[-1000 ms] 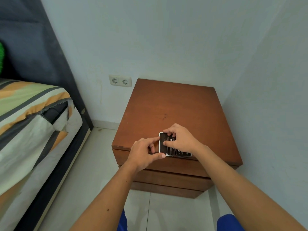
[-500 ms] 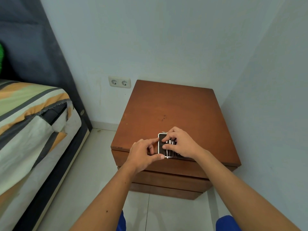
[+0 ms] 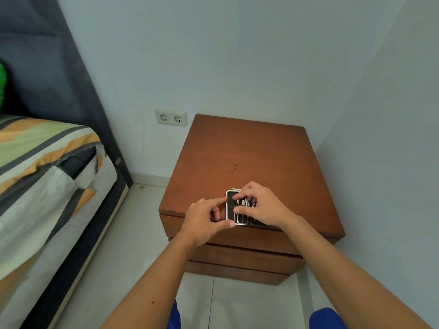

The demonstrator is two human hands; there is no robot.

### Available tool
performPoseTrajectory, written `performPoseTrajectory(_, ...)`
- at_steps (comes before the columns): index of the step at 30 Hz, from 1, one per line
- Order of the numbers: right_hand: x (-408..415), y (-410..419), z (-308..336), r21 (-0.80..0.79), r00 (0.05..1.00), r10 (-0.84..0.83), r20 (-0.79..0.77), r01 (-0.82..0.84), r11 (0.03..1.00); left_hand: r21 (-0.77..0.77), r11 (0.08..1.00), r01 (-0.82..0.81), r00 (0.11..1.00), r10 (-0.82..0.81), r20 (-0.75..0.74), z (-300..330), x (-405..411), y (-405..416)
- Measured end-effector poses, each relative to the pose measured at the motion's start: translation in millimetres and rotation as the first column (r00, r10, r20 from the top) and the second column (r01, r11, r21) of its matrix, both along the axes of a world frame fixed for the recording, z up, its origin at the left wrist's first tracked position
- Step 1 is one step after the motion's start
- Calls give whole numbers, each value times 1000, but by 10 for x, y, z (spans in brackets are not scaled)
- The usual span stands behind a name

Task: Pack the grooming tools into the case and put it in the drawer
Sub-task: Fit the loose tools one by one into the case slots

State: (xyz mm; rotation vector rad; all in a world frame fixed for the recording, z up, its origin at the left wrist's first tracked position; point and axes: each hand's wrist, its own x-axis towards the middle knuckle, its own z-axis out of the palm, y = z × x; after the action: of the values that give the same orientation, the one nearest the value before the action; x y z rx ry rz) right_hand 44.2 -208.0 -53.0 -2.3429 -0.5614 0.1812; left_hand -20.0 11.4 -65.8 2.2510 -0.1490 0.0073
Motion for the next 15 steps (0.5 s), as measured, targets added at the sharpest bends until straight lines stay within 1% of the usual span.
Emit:
performPoseTrajectory(3,-2,-27,2,-27,999,30,-26,-31,999,2,1000,-1,1000,1,2,-11,-1,1)
performPoseTrajectory(7,-4,-16,8,-22,1000,21,-2,-21,1000,7,1000,1,1000,-1,7,-5,-11,3)
performPoseTrajectory(10,-24,-5,18,-20,1000,8,-15,-9,1000,12,1000,6,1000,-6,3,1,-1,3)
performPoseTrajectory(13,-40,2,8,-72,1000,18,-15,-19,997,13,1000,4,1000,-5,3,10,-3,3)
performPoseTrajectory(15,-47,19,8,-77,1000,15,-3,-15,997,11,1000,1,1000,-1,4,14,-9,0)
